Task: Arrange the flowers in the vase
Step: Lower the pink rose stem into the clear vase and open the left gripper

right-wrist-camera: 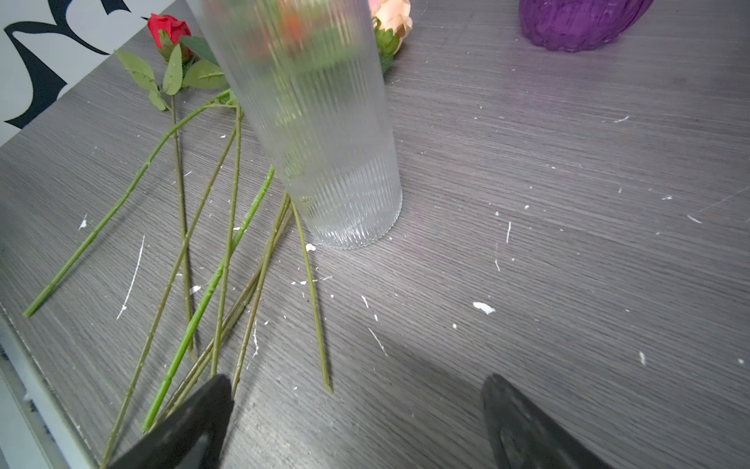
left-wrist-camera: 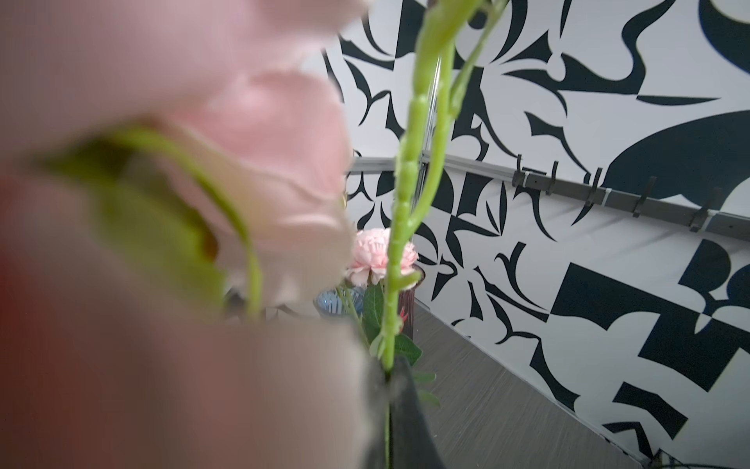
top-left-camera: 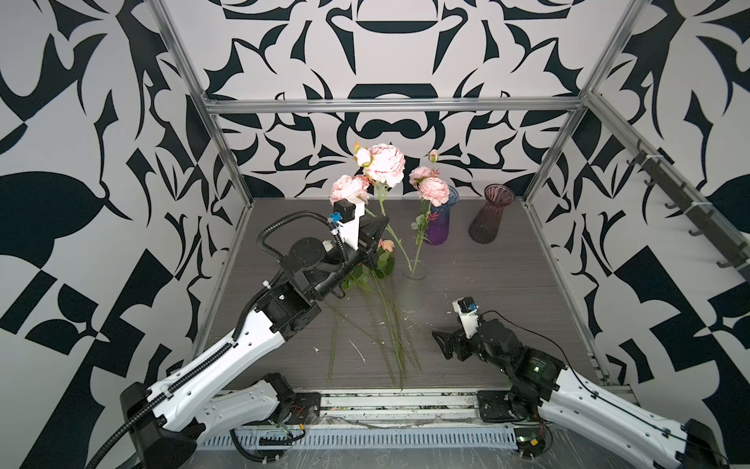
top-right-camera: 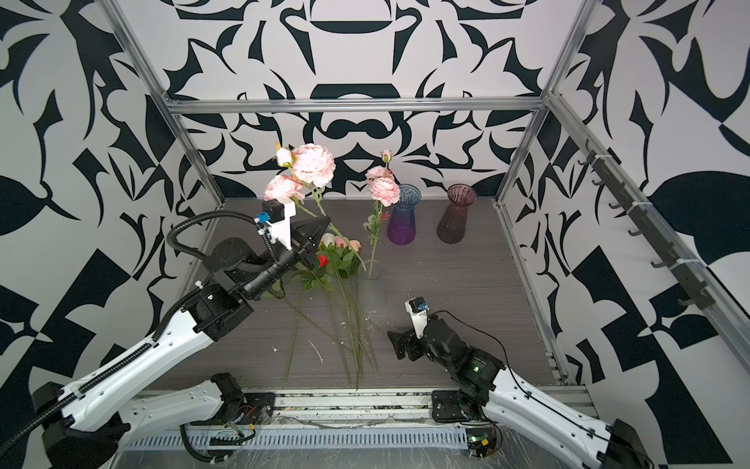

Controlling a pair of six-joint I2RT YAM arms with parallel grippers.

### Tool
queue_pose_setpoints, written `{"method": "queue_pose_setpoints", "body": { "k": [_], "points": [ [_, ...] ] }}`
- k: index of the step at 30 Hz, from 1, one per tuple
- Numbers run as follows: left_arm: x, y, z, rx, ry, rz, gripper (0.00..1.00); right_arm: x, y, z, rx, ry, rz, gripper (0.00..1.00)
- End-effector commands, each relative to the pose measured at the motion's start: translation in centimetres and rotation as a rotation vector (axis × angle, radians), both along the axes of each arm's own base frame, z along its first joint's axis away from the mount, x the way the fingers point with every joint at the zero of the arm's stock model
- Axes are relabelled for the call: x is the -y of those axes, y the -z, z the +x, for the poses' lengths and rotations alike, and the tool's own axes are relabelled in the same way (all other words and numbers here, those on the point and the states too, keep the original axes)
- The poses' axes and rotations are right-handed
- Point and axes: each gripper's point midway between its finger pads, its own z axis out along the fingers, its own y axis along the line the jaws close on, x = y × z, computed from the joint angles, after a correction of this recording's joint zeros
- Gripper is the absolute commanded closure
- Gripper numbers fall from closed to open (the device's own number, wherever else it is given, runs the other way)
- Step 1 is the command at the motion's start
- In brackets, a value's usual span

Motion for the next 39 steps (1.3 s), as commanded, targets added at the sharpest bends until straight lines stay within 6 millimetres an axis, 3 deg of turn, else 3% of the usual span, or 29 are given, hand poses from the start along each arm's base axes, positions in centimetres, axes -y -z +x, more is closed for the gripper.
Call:
{"method": "queue_pose_setpoints", "body": {
  "k": [1, 11, 26, 34, 39],
  "points": [
    [0.4, 0.2, 0.2, -0.009, 0.013, -0.039, 1.00, -0.4, -1.6, 0.5, 0.041, 0.008, 0.032, 0.01],
    [1.7, 4.4, 1.1, -0.136, 0.039, -0.067, 1.00, -0.3, -1.6, 0.6, 0.040, 0.010, 0.031, 0.01],
    [4.2, 7.2, 1.5, -0.235, 0.092, -0.003, 0.99, -0.3, -1.7, 0.6, 0.043, 0.010, 0.033, 0.01],
    [5.2, 7.7, 1.0, -0.224, 0.125, 0.044, 0.79, -0.3, -1.7, 0.5, 0.042, 0.009, 0.032, 0.01],
    [5.2, 7.6, 1.0, -0.224, 0.121, 0.045, 0.76, -0.3, -1.7, 0.5, 0.042, 0.009, 0.033, 0.01]
  ]
}}
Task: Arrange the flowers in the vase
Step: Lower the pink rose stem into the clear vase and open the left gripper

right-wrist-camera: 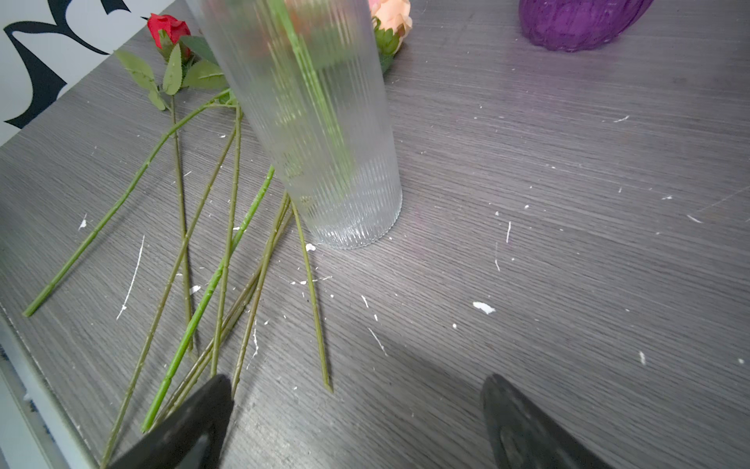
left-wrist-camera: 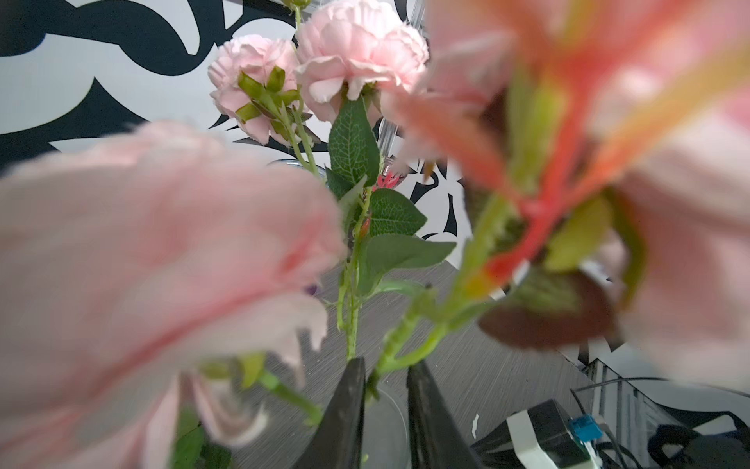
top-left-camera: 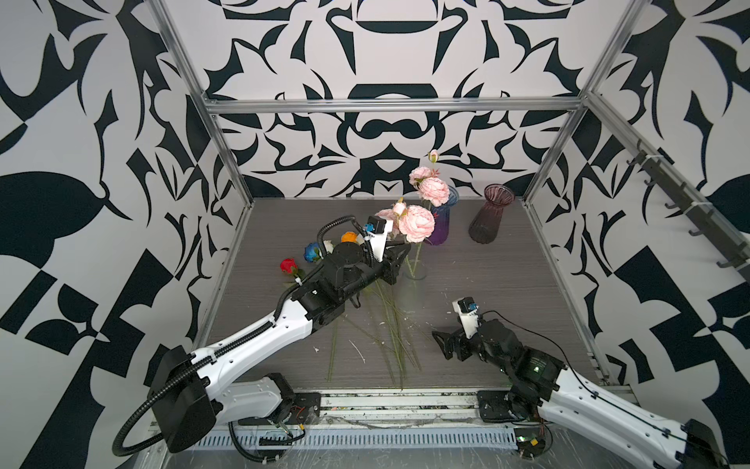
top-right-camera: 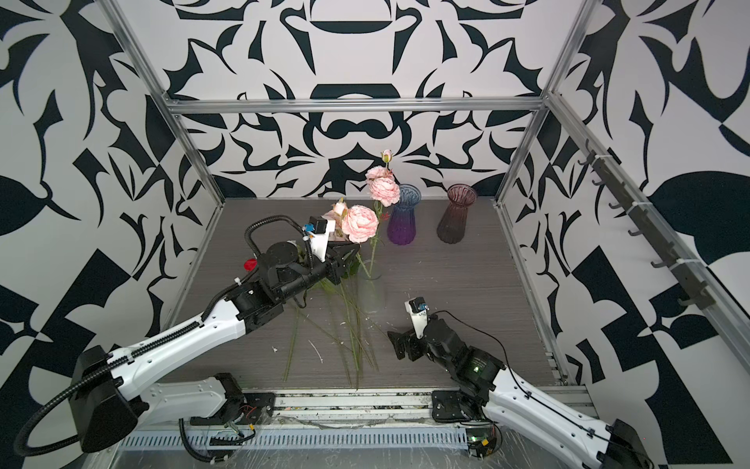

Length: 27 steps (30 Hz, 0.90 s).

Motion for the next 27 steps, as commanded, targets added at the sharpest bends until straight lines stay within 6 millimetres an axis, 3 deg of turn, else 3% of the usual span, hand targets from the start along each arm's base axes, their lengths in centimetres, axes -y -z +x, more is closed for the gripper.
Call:
{"method": "queue_pose_setpoints", "body": {
  "k": [1, 9, 17, 20, 24, 27],
  "points": [
    [0.2, -2.3, -0.2, 0.034, 0.012, -0.035, 0.76, -0.3, -1.7, 0.5, 0.042, 0.008, 0.033, 0.01],
    [0.2, -2.4, -0.2, 0.022, 0.014, -0.034, 0.75, -0.3, -1.7, 0.5, 0.042, 0.009, 0.034, 0.01],
    [-0.7, -4.1, -1.1, 0.002, 0.012, -0.070, 0.76, -0.4, -1.7, 0.5, 0.042, 0.006, 0.033, 0.01],
    [-1.8, -6.0, -2.2, 0.013, 0.020, -0.120, 0.76, -0.4, -1.6, 0.5, 0.040, 0.005, 0.030, 0.01],
    [-3.7, -10.0, -5.2, 0.093, 0.081, -0.197, 0.75, -0.5, -1.5, 0.5, 0.033, 0.001, 0.024, 0.01],
    [-5.7, -11.6, -7.1, 0.142, 0.089, -0.216, 0.75, -0.6, -1.3, 0.5, 0.027, -0.004, 0.018, 0.01]
  ]
}}
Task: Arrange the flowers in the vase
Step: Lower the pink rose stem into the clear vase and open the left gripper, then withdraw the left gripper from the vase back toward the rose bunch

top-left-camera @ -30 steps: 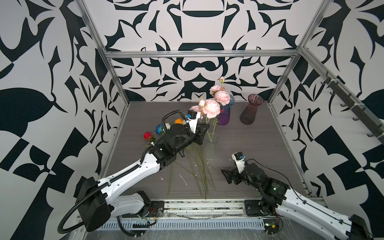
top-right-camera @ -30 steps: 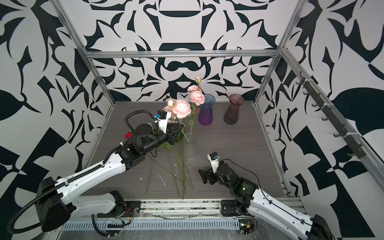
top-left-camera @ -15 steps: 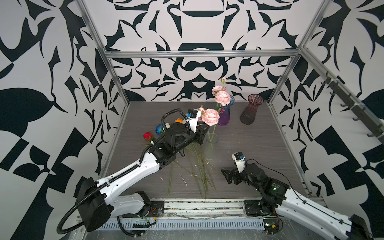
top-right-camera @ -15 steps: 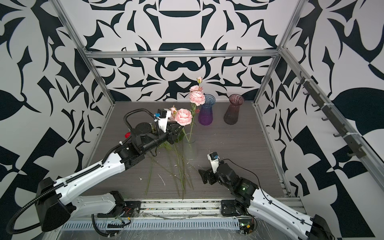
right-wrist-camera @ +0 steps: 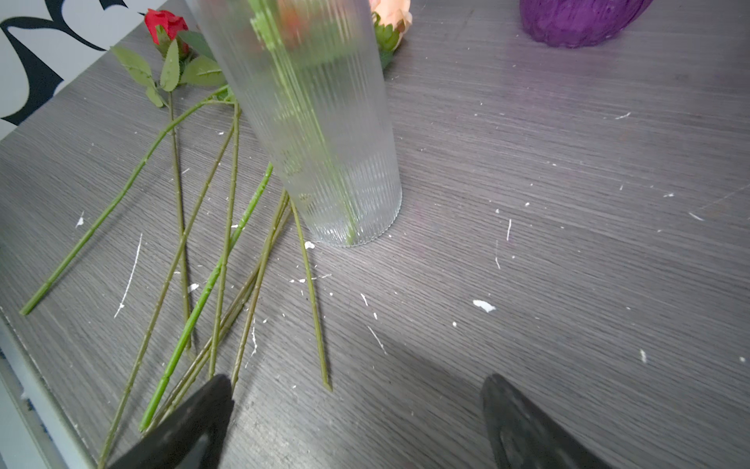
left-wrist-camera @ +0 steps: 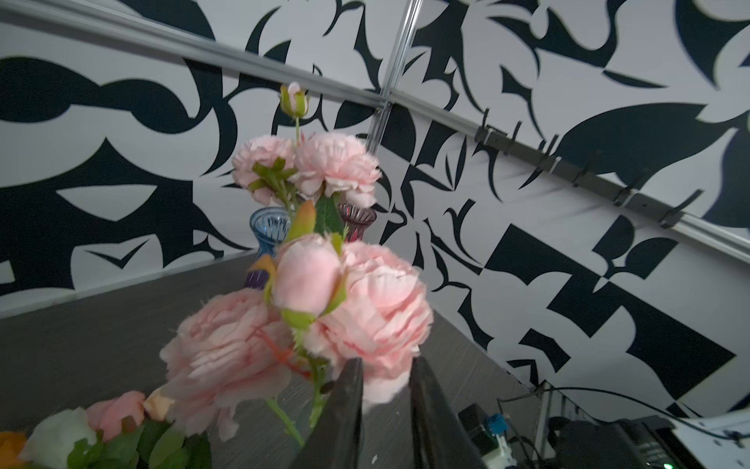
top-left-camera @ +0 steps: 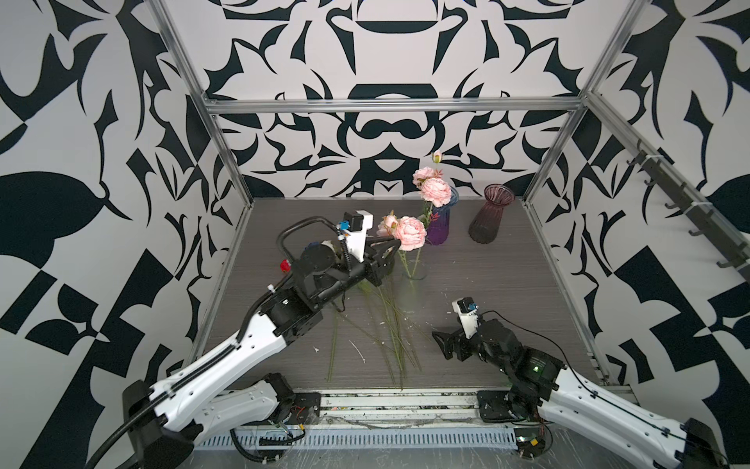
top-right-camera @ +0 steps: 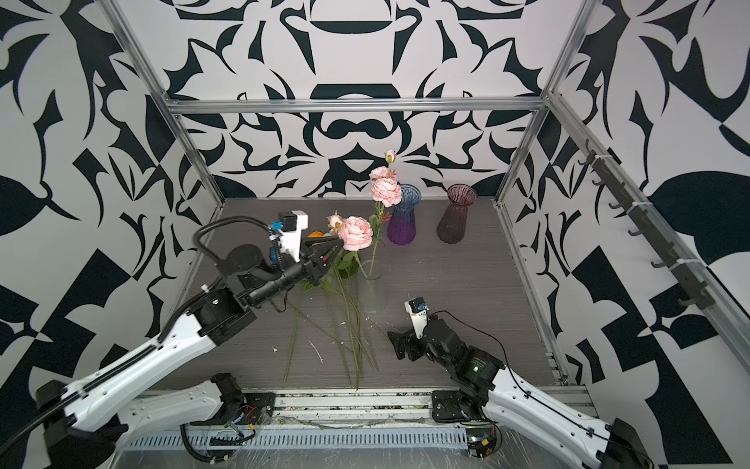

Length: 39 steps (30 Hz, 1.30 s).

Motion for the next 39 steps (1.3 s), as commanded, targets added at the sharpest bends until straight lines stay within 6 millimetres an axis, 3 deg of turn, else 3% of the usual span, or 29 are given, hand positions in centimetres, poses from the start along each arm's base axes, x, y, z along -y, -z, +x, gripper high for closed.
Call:
{"method": "queue_pose_setpoints", "body": {
  "k": [1, 5, 8, 16, 22, 30, 33, 39],
  "points": [
    [-2.3, -3.6, -2.6, 0.066, 0.025, -0.058, 0.75, -0.7, -1.7, 0.6, 0.036, -0.006, 0.027, 0.01],
    [-4.5, -2.7, -3.9, 0.030, -0.003, -0.033, 0.75, -0.8, -1.5, 0.6, 0.030, -0.009, 0.021, 0.01],
    [-6.1, -0.6, -4.3, -0.061, -0.042, -0.014, 0.75, -0.9, -1.4, 0.6, 0.025, -0.011, 0.016, 0.01],
    [-12.1, 10.1, -4.4, -0.442, -0.307, 0.136, 0.69, -1.0, -1.1, 0.7, 0.009, -0.010, 0.003, 0.02],
    [-16.3, 17.2, -6.1, -0.665, -0.452, 0.030, 0.65, -1.3, -0.9, 0.7, -0.006, -0.020, -0.011, 0.03],
    [-18.0, 26.0, -7.6, -0.877, -0.523, -0.091, 0.63, -1.6, -0.7, 0.6, -0.007, -0.032, -0.030, 0.04],
    [-18.0, 27.4, -7.5, -0.881, -0.539, -0.047, 0.63, -1.6, -0.7, 0.6, -0.004, -0.032, -0.035, 0.04],
    [-17.3, 28.3, -6.3, -0.838, -0.577, 0.176, 0.65, -1.8, -0.6, 0.5, -0.002, -0.043, -0.050, 0.04]
  ]
}}
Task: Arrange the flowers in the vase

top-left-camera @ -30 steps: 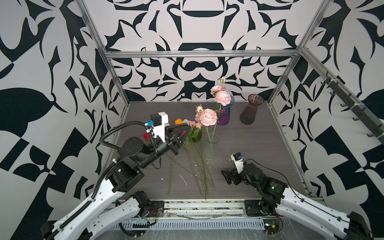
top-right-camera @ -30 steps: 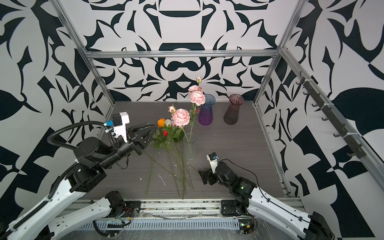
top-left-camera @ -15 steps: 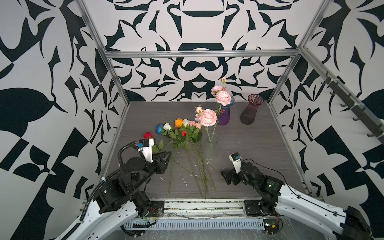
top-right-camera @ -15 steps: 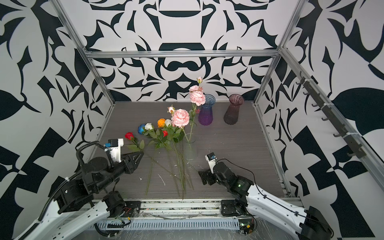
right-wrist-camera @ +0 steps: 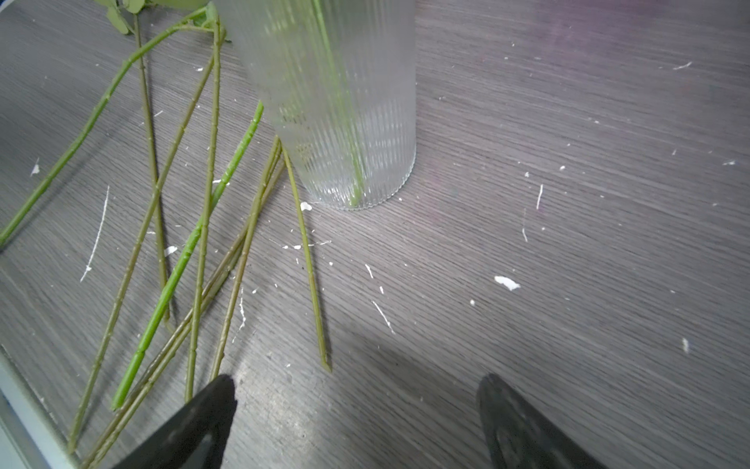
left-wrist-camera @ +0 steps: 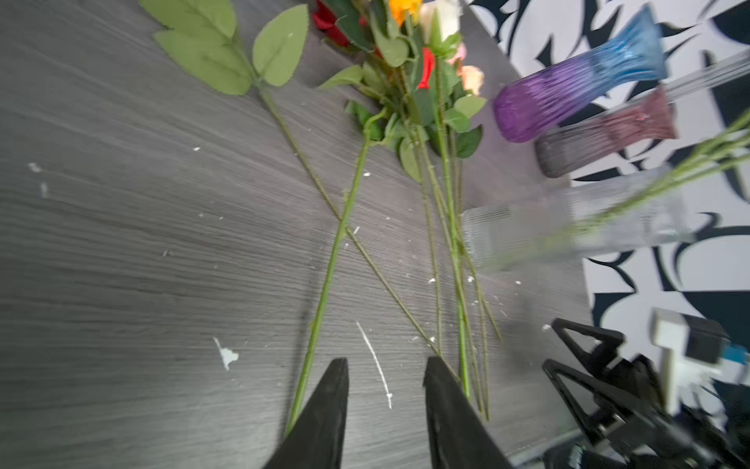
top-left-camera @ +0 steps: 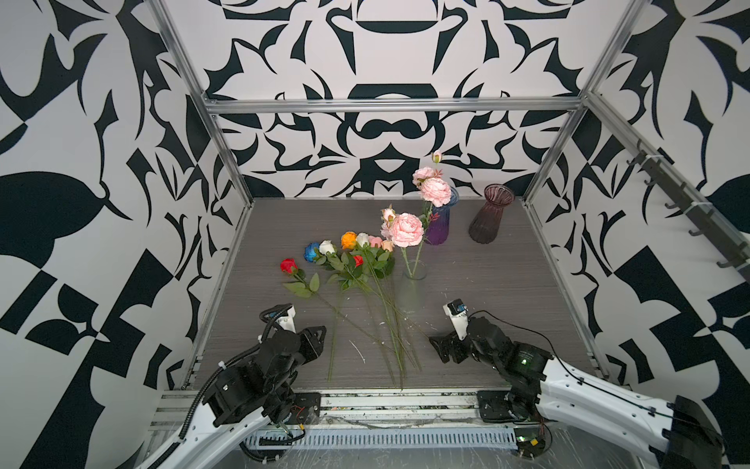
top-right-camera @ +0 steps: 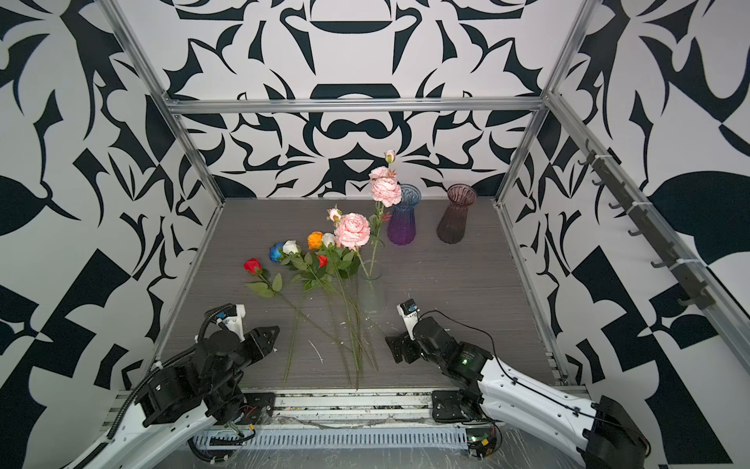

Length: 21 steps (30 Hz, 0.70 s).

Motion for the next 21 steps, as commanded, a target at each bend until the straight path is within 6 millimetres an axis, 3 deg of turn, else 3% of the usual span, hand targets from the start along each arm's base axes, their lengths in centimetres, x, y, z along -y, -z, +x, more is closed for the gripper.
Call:
{"method": "queue_pose_setpoints", "body": {
  "k": [1, 7, 10, 15, 21],
  "points": [
    [0.8, -0.2, 1.2, 0.002, 0.039, 0.124, 0.65, -1.0, -2.2, 0.9, 0.062, -0.005, 0.028, 0.04],
    [4.5, 1.8, 3.6, -0.085, 0.193, 0.337, 0.64, -0.9, -2.5, 1.0, 0.102, 0.008, 0.001, 0.05],
    [5.6, 3.6, 4.7, -0.146, 0.196, 0.344, 0.67, -1.2, -2.4, 0.7, 0.101, -0.012, -0.003, 0.08],
    [7.8, 4.9, 5.9, -0.211, 0.195, 0.107, 0.67, -2.0, -2.0, 0.2, 0.073, -0.061, -0.005, 0.09],
    [10.4, 1.5, 6.8, 0.013, 0.239, -0.232, 0.67, -3.0, -1.5, -0.4, 0.036, -0.123, -0.017, 0.15]
  ]
}}
